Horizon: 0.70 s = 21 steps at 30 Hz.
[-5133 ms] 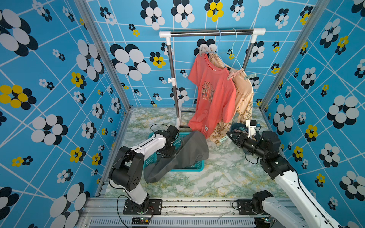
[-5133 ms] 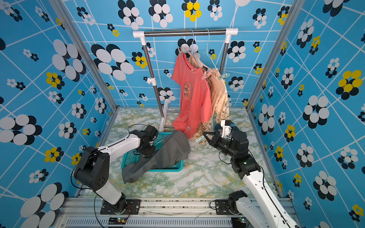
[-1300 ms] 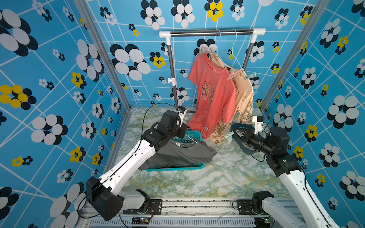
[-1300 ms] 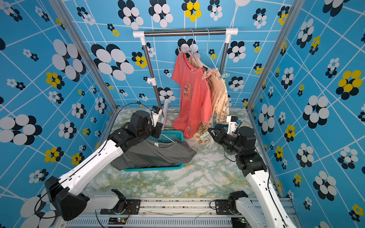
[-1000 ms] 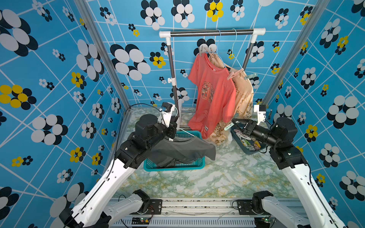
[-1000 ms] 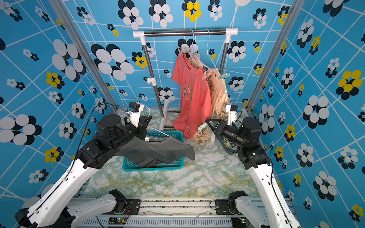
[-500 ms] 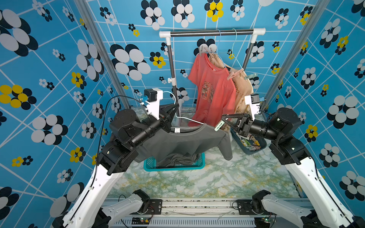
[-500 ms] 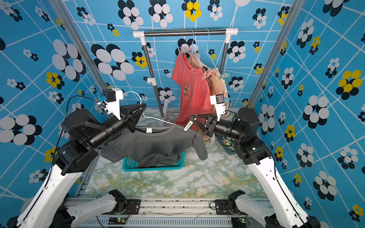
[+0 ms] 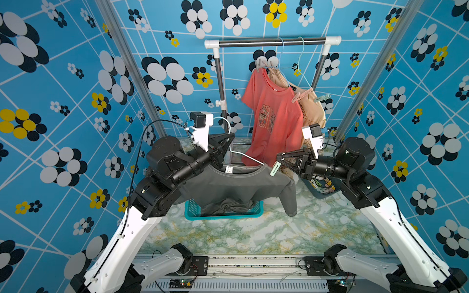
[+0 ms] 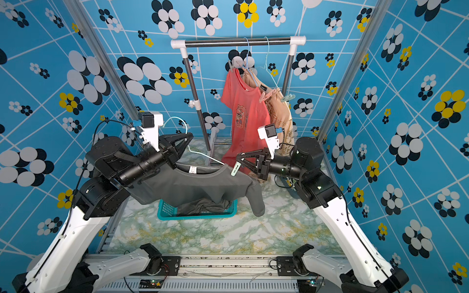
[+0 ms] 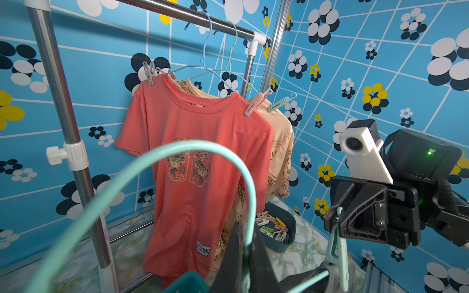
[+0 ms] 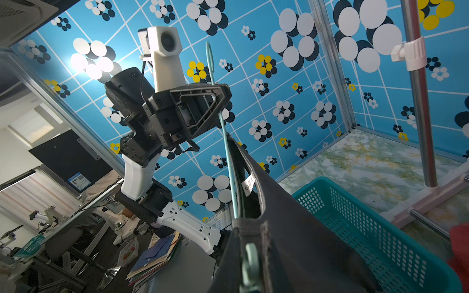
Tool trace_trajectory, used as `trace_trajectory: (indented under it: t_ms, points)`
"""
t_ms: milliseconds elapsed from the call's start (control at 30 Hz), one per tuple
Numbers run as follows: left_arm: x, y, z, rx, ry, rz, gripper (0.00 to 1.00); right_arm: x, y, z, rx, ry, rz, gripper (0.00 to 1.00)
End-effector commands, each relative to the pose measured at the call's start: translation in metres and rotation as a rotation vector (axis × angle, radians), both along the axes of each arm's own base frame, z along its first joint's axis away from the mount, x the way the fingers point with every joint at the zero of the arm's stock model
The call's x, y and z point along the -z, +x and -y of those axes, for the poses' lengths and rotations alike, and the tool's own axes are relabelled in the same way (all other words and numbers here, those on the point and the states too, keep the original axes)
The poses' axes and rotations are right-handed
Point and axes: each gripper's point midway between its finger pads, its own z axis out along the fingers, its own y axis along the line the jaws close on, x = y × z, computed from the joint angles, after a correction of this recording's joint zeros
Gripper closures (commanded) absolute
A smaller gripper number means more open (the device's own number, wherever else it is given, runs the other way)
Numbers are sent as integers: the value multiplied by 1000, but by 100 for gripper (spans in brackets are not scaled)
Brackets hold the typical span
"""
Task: Use clothespins to secure the t-shirt on both sides of the hanger
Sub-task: Clamp the T-shirt on the hanger.
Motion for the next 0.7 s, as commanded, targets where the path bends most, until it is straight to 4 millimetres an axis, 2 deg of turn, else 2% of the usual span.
trace_trajectory:
  t_ms: [0, 33, 100, 300, 467, 667]
  points:
    - [-39, -13, -8, 14, -90, 65, 100, -5, -10, -5, -48, 4, 56, 72]
    - [-40, -12, -8, 8, -91, 63, 100, -5, -8, -5, -37, 7, 60, 62]
    - [-41, -10, -12, -17, -95, 64, 100, -5, -4, -2, 0, 10, 66, 52]
    - [-37, 5, -36, -189, -75, 97, 100, -11, 10, 21, 208, 7, 126, 44]
    - [-40, 15, -81, -452, -66, 146, 100, -15, 20, 50, 407, -11, 162, 41]
    - [-55, 16, -147, -853, -22, 193, 100, 0, 40, 77, 607, -78, 123, 40]
